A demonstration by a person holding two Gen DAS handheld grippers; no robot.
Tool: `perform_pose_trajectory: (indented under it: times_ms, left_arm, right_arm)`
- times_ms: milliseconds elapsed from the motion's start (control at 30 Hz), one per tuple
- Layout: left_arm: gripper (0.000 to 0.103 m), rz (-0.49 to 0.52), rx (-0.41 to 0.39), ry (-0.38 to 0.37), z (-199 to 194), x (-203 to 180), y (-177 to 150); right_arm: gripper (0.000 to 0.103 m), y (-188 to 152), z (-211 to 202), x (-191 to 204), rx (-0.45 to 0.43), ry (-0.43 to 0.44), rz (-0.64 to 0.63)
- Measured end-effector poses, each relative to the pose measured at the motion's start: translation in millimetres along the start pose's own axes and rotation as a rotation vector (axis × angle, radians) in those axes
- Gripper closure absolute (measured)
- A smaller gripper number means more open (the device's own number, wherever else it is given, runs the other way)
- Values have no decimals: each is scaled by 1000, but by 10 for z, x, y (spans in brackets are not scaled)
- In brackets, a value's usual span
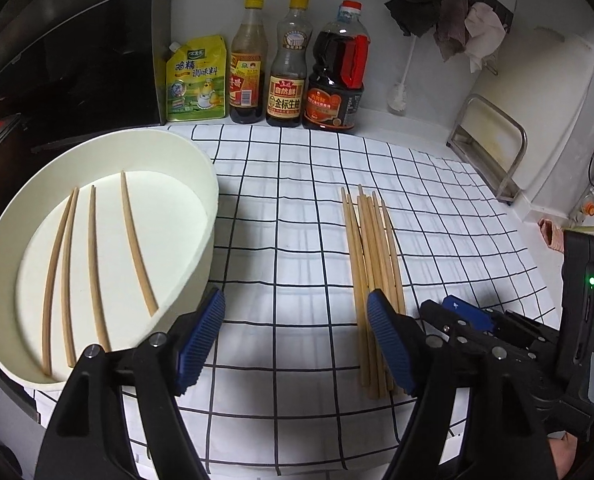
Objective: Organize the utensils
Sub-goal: 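Position both open tools over the chopstick pile, right tool straddling one chopstick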
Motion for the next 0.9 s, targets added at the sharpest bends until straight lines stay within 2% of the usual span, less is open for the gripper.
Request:
perform_pose_trajectory:
  times_ms: [100, 900]
  left_arm:
    - [28, 8, 4, -1, 52, -19, -23]
    - [25, -9, 18, 23, 169, 87, -54]
  right_arm:
    - [67, 9, 31, 9, 0, -9, -1]
    - [64, 19, 191, 159, 31, -102, -91]
Point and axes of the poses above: each gripper's, at about its wrist camera, not at the fingertips, and z roughly the way its jaws point, x to its left, y to its top, the point moved 1 cm from there along z, roughly the way its jaws point, and after that the axes turned 6 degrees about -y, right-handed, at the moved point
